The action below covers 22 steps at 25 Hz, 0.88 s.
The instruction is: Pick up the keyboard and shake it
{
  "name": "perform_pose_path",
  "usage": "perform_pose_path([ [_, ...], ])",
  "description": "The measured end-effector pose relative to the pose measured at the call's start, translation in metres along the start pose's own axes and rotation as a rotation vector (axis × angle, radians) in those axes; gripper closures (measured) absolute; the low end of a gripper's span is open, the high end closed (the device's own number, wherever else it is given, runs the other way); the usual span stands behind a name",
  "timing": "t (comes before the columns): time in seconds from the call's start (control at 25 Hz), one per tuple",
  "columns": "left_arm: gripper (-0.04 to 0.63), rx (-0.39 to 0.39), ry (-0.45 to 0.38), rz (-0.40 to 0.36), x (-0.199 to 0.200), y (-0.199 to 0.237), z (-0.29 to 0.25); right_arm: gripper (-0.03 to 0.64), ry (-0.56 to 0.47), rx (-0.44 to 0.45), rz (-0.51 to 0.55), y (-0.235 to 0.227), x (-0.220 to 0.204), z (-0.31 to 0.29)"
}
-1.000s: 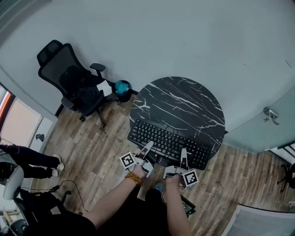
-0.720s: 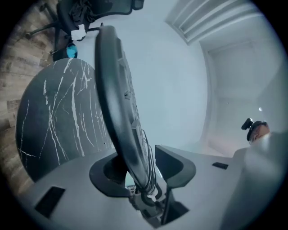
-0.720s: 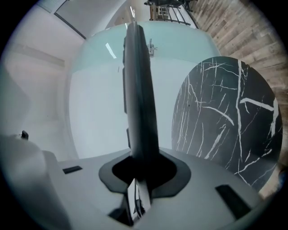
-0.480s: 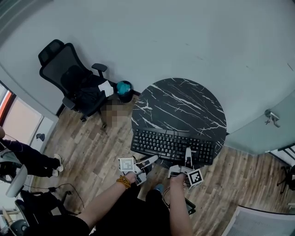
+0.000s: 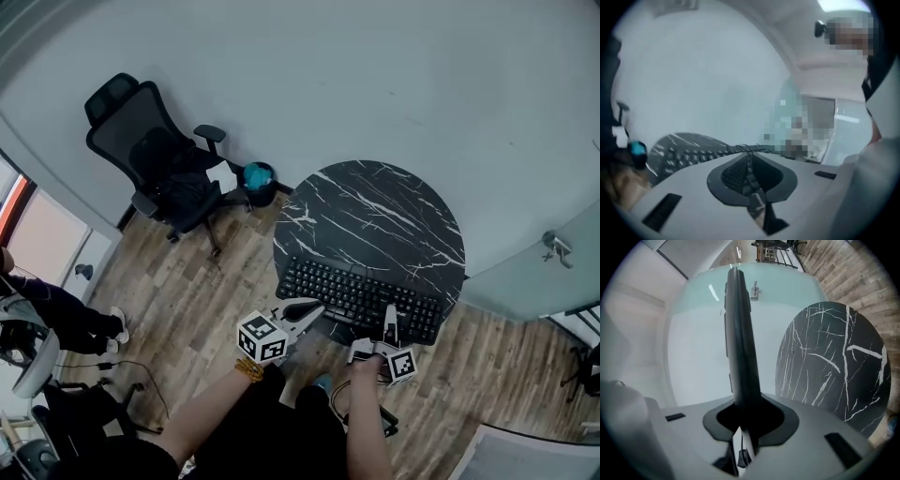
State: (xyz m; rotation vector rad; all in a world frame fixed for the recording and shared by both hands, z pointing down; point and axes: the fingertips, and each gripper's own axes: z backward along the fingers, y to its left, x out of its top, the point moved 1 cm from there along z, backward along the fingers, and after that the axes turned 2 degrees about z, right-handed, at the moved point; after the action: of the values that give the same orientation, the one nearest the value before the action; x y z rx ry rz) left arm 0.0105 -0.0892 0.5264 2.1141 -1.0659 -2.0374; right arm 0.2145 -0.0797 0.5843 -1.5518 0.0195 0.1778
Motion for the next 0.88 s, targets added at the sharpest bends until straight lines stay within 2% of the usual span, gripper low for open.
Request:
perform_pose_path([
  [0.08, 0.561, 0.153, -0.026, -0.166, 0.017, 0.013, -0.008, 0.533, -0.008, -0.001, -0.015, 0.000, -0.001, 0.002],
  [0.12, 0.563, 0.200, -0.033, -0.216, 0.023, 0.017, -0.012, 0.533, -0.010, -0.002, -0.016, 0.000, -0.002, 0.003],
  [0.2, 0.563, 0.249, -0.037, -0.262, 0.030, 0.020, -0.019, 0.532, -0.014, -0.003, -0.014, 0.000, -0.002, 0.005],
  [0.4, 0.563, 0.314, -0.034, -0.271, 0.034, 0.026, -0.029, 0.532, -0.020, -0.002, -0.026, -0.001, -0.002, 0.009],
  [0.88, 0.563, 0.335, 0.008, -0.302, 0.026, 0.026, -0.034, 0.532, -0.015, 0.001, -0.025, 0.000, -0.011, 0.013],
])
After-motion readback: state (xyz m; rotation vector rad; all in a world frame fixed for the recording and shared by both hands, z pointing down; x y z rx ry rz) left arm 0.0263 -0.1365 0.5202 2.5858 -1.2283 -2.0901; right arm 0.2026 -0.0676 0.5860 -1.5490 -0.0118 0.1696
